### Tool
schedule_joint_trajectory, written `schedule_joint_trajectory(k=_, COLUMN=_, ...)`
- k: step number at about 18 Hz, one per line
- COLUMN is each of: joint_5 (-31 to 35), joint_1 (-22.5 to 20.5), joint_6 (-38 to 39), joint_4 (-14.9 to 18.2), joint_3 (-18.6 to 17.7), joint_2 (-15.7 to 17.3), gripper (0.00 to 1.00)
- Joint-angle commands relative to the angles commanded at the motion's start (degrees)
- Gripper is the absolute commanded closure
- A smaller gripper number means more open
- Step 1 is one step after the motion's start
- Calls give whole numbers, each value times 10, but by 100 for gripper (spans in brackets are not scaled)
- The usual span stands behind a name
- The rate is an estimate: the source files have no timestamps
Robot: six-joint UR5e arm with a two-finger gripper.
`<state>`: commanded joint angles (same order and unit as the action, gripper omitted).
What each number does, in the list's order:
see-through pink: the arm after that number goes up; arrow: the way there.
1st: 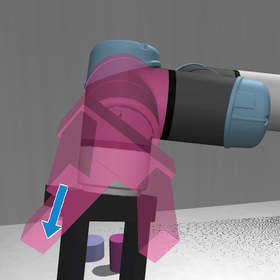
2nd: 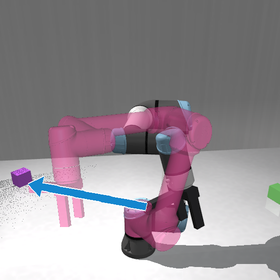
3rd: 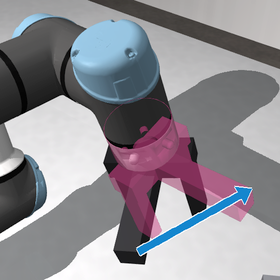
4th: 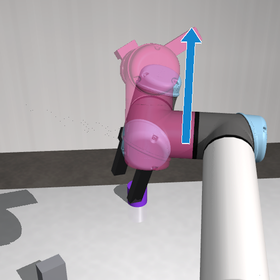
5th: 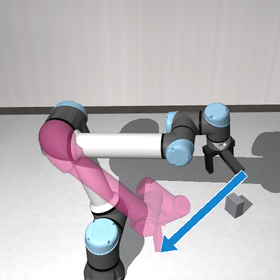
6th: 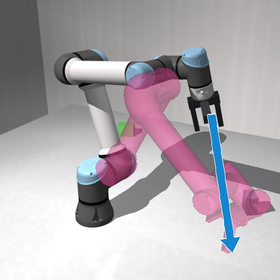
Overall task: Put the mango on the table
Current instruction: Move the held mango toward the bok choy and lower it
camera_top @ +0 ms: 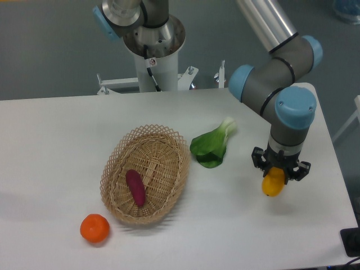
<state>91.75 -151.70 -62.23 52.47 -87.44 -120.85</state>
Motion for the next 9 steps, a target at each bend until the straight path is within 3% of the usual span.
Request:
schedule_joint_trajectory(k=5, joint_5=33, joint_1=5, joint_6=-13, joint_4=-56, joint_3=-66, joint_2=18, gripper=55)
schedule_joint_trajectory(k=9, joint_5=33, joint_1=5, joint_6=-38, joint_4=-64, joint_3=-104, joint_2=37, gripper=54)
